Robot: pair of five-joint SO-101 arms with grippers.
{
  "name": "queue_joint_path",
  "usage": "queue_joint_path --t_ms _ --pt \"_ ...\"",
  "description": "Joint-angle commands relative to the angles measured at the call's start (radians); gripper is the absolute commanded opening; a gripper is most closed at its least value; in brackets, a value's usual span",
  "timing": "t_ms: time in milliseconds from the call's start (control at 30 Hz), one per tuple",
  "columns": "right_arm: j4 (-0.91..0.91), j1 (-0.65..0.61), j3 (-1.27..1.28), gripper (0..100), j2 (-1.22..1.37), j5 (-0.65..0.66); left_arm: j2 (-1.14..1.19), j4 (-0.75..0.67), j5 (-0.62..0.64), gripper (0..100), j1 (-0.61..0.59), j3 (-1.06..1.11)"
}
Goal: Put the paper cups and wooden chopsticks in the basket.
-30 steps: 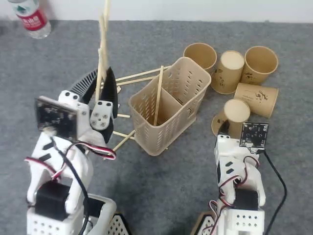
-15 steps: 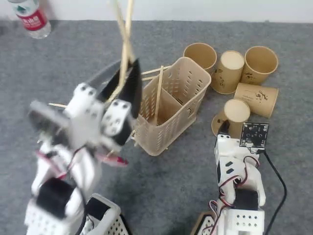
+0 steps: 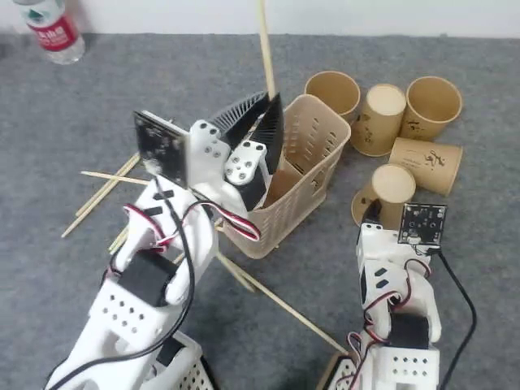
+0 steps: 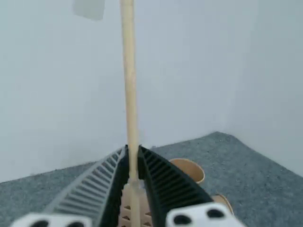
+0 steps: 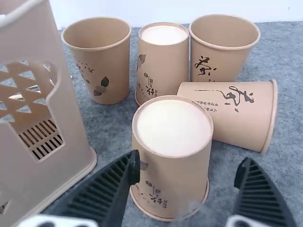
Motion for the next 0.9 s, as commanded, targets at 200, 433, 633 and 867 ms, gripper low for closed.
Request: queue_joint_path --t_ms 200,433,633,867 --pt "-0.024 0.008 0.012 32.1 -0.013 0.035 -0.005 -0.023 -0.029 3 -0.048 0.056" --pt "-0.024 0.008 0.012 32.1 -0.013 0.037 -0.126 0.098 -0.029 8 -0.051 0.059" --pt "-0.024 0.008 0.020 32.1 -0.013 0.037 -0.310 0.209 -0.064 8 -0.089 0.081" --pt "-0.022 -0.033 0.011 19.7 -0.013 0.120 -0.396 0.493 -0.103 8 -0.359 0.088"
